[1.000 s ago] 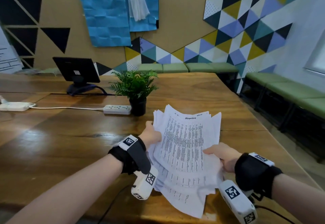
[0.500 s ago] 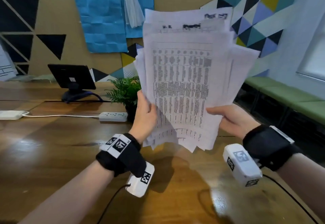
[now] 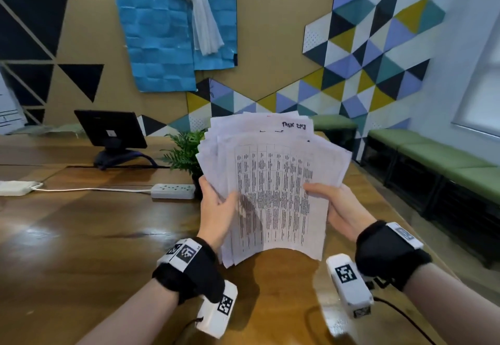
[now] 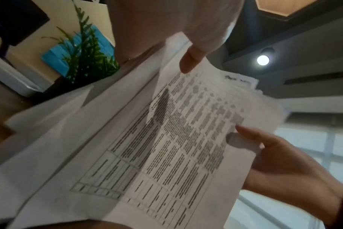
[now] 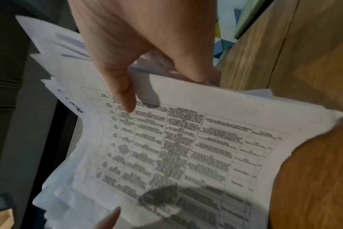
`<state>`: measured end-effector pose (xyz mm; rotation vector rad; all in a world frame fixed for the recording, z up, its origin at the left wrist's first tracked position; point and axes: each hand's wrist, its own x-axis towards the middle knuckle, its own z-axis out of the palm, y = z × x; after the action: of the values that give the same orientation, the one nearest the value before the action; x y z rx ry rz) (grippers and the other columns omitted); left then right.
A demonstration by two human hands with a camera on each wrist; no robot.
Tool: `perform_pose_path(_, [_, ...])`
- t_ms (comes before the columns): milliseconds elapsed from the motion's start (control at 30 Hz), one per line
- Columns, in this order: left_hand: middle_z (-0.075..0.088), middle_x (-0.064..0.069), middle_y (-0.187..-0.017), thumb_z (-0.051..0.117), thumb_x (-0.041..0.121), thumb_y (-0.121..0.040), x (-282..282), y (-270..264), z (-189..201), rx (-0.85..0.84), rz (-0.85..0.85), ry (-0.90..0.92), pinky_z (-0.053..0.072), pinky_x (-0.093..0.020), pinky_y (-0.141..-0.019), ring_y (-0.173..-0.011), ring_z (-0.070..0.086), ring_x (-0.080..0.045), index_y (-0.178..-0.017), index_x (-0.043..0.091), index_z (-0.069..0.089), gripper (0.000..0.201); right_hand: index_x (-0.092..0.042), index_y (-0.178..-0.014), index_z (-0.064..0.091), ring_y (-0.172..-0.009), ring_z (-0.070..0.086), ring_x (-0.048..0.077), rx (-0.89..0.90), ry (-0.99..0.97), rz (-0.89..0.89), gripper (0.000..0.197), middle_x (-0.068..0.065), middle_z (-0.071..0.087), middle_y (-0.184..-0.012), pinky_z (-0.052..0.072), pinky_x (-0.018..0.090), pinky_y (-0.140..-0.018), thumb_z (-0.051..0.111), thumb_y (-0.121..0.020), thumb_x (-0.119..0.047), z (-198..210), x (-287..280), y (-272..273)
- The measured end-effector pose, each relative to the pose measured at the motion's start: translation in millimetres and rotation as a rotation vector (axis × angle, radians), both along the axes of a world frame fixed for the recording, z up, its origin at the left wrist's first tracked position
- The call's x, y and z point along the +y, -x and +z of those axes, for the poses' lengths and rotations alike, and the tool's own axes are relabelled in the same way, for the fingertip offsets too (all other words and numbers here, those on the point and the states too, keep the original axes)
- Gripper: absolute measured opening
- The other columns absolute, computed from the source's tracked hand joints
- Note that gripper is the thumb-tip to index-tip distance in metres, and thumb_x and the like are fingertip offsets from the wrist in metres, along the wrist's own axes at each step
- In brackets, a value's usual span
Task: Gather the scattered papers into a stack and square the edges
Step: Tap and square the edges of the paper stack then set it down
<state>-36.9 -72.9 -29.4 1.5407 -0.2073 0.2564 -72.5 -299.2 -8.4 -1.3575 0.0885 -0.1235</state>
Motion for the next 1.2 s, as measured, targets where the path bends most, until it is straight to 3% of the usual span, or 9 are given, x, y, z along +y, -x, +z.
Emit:
perform_pose_path(133, [0.057,0.002,-0.117,0.063,0.008,-0.080,5.9,-4.4,-1.8,0.107,0.015,0.103,0.044,-0.042,-0.104,-0.113,0.055,-0.019,-0.120,0.016,0.040,0.047,-0.014,-0.131,0.054,-0.113,0.064,0.030,-0.041,-0.036,-0.043,0.046,0.010,0.068,-0.122,0.047,0.051,-0.098,0.060,-0.086,-0.008,0.3,-10.6,-1.2])
perform_pose_path(267, [0.057,0.010,-0.102,0.060,0.006,-0.085,0.2,-0.7,-5.6,0.076,-0.073,0.009,0.046,-0.027,-0.088,-0.095,0.056,-0.007,-0.106,0.025,0.043,0.033,-0.012,-0.132,0.051,-0.113,0.064,0.029,-0.010,-0.024,-0.070,0.049,0.010,0.068,-0.122,0.049,0.047,-0.095,0.061,-0.084,-0.009,1.3,-6.4,-2.9])
perform_pose_path(367, [0.059,0.014,-0.104,0.060,0.004,-0.086,2.0,-4.0,-6.4,0.050,-0.043,0.019,0.045,-0.034,-0.098,-0.103,0.057,-0.013,-0.097,0.033,0.046,0.034,-0.011,-0.127,0.051,-0.107,0.062,0.026,-0.007,-0.030,-0.149,0.043,0.011,0.065,-0.124,0.049,0.038,-0.085,0.060,-0.085,-0.011,6.2,-9.8,-1.8])
perform_pose_path(567, [0.061,0.010,-0.106,0.061,0.005,-0.086,-2.0,-5.1,-9.0,0.030,-0.035,0.018,0.047,-0.035,-0.094,-0.110,0.059,-0.020,-0.105,0.032,0.048,0.035,-0.013,-0.123,0.056,-0.102,0.066,0.020,-0.026,0.003,-0.116,0.031,0.005,0.070,-0.114,0.050,0.034,-0.079,0.052,-0.092,-0.013,13.6,-5.0,1.7])
perform_pose_path(667, [0.061,0.006,-0.115,0.056,0.006,-0.091,-3.6,-1.6,-11.1,0.030,-0.039,-0.034,0.044,-0.036,-0.102,-0.118,0.057,-0.020,-0.124,0.021,0.047,0.038,-0.016,-0.128,0.054,-0.090,0.071,0.010,-0.026,0.056,-0.071,0.033,0.002,0.069,-0.116,0.053,0.029,-0.074,0.051,-0.094,-0.015,11.8,-3.4,4.1])
perform_pose_path(767, [0.062,0.004,-0.121,0.050,0.006,-0.094,-1.7,-4.2,-8.4,-0.002,-0.001,-0.082,0.043,-0.043,-0.108,-0.118,0.058,-0.018,-0.121,0.028,0.049,0.035,-0.018,-0.130,0.050,-0.091,0.069,0.006,-0.005,0.236,-0.072,0.038,0.006,0.062,-0.128,0.053,0.021,-0.069,0.055,-0.092,-0.012,18.4,2.1,7.6])
perform_pose_path(867, [0.065,0.002,-0.120,0.048,0.009,-0.095,7.2,-9.3,11.9,-0.069,0.046,-0.225,0.047,-0.043,-0.102,-0.112,0.061,-0.019,-0.126,0.029,0.049,0.037,-0.023,-0.147,0.024,-0.134,0.037,0.022,-0.130,0.616,-0.427,0.084,0.010,0.031,-0.150,0.034,0.040,-0.108,0.073,-0.078,-0.022,43.7,-13.0,10.7])
perform_pose_path(1000, [0.066,-0.007,-0.101,0.048,0.005,-0.093,8.1,-7.2,53.7,-0.408,0.064,-0.655,0.046,-0.027,-0.067,-0.085,0.059,-0.026,-0.126,0.013,0.051,0.035,-0.031,-0.149,0.013,-0.138,0.028,0.023,-0.359,1.197,-0.352,0.107,0.001,0.033,-0.151,0.019,0.056,-0.114,0.080,-0.066,-0.037,88.3,-12.1,21.7])
perform_pose_path(1200, [0.064,-0.010,-0.093,0.047,0.008,-0.090,-13.1,-1.1,94.8,-0.683,-0.049,-1.079,0.038,-0.035,-0.061,-0.080,0.054,-0.028,-0.103,0.014,0.052,0.015,-0.012,-0.114,0.067,-0.103,0.066,0.018,-0.226,0.913,-0.105,0.044,0.005,0.071,-0.110,0.051,0.038,-0.095,0.079,-0.071,-0.011,95.0,-11.8,14.8])
